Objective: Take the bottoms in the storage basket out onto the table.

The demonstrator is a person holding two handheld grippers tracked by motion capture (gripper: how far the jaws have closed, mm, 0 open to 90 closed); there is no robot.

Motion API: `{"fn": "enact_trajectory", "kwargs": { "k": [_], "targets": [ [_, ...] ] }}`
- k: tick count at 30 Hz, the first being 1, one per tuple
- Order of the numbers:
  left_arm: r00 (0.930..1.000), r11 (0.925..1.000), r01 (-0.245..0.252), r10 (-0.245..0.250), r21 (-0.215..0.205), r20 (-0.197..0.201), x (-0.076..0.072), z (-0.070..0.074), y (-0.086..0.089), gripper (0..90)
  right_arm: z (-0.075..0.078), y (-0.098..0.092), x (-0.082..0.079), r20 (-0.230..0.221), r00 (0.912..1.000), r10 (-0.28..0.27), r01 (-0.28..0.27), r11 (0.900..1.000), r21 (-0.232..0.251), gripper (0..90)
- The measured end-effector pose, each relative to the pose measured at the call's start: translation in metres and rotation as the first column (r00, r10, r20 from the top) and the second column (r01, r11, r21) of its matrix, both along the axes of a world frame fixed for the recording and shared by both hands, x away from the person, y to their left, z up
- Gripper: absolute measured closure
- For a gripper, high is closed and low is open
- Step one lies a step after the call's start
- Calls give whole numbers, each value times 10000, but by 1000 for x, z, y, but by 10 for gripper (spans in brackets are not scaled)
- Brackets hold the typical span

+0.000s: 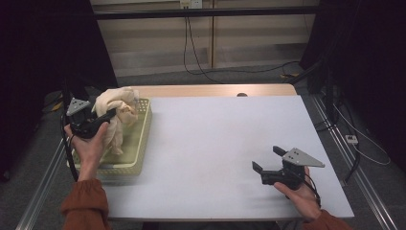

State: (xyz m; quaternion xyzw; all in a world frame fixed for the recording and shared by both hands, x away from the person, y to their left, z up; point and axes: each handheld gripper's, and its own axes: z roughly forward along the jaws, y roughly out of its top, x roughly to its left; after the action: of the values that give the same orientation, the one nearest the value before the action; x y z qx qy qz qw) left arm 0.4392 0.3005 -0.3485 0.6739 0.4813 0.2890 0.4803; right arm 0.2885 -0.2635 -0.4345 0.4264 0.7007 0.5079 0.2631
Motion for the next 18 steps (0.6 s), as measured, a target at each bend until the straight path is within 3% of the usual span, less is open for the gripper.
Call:
{"fn": "enact_trajectory", "kwargs": {
  "k": [3, 18],
  "targets": [
    [9999, 9995, 37, -33, -324, 121, -1, 3, -2, 666, 0, 0, 0, 0, 10000, -3, 3, 10000, -4, 37],
    [9965, 9984, 251, -208, -512, 812, -11, 20, -8, 664, 0, 0, 0, -4, 10000, 20, -20, 10000, -14, 37]
  ]
}}
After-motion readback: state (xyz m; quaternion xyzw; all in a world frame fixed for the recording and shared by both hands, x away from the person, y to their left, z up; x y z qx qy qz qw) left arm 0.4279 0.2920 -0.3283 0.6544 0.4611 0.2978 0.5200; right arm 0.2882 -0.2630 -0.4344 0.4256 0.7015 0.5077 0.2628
